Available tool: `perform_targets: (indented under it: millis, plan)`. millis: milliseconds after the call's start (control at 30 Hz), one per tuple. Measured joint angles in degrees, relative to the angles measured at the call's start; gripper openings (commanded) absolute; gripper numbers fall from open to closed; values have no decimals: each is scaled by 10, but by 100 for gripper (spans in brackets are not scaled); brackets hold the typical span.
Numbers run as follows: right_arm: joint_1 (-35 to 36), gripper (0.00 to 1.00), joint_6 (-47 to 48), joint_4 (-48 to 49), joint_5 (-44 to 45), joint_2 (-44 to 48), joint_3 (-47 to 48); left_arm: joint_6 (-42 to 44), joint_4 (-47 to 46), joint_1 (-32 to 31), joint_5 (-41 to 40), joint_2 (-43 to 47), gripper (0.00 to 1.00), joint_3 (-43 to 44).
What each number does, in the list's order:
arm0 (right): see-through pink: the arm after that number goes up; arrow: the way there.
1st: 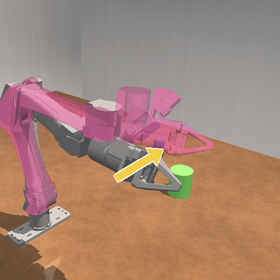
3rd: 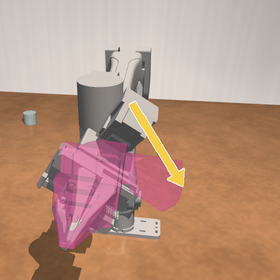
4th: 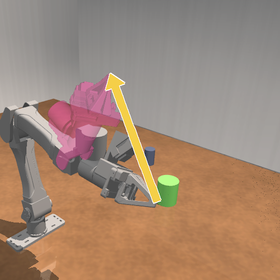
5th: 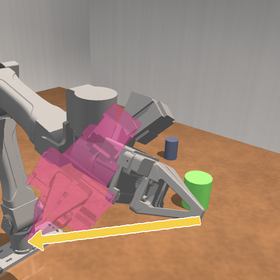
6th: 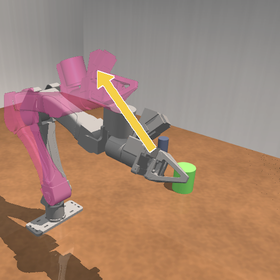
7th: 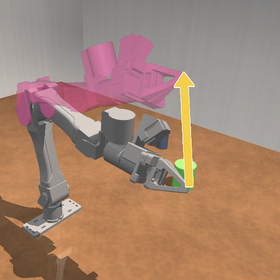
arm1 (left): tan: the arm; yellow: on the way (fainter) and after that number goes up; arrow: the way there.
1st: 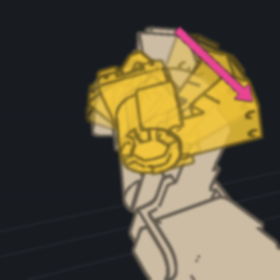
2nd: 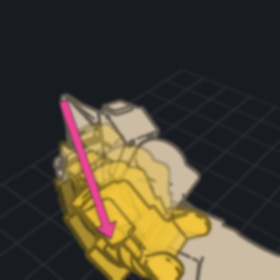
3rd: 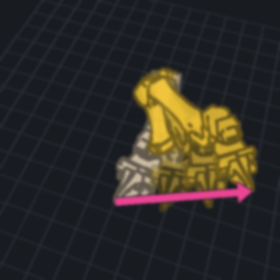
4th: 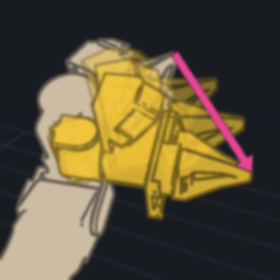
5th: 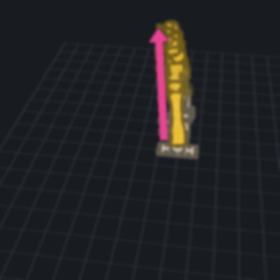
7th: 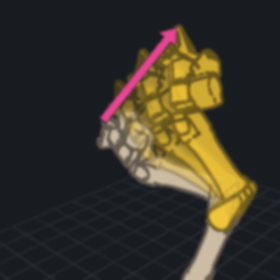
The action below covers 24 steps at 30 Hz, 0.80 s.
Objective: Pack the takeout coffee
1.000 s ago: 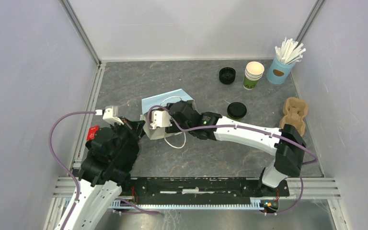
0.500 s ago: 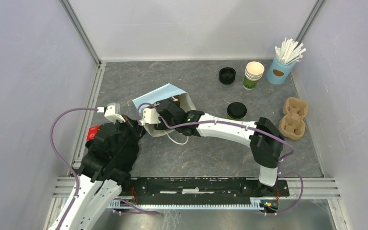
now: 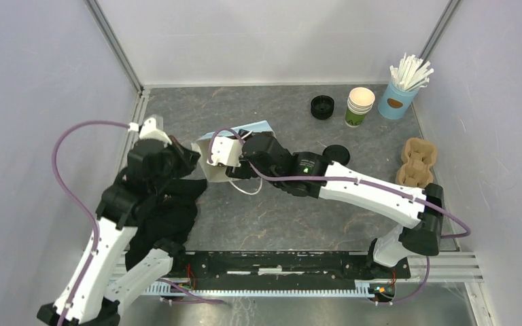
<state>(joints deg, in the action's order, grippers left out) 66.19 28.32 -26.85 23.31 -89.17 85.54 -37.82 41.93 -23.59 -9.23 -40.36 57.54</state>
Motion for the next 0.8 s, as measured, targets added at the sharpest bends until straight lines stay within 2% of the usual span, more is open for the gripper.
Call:
perform_targets:
  millis: [133,233,433,700,800]
  plan:
    - [21,20,-47,-63,22,0,92,-48,74,0,-5,-108,2,137]
    - [28,19,-79,-69,30,14,134,-78,111,0,2,-158,2,179]
    - [28,19,-96,-66,8,96,17,-108,138,-5,61,-205,2,180]
    - [26,18,-101,-39,-23,99,-113,-108,141,-3,129,-221,2,174]
    - [26,18,-101,-36,-38,98,-120,-108,141,-3,134,-217,7,174]
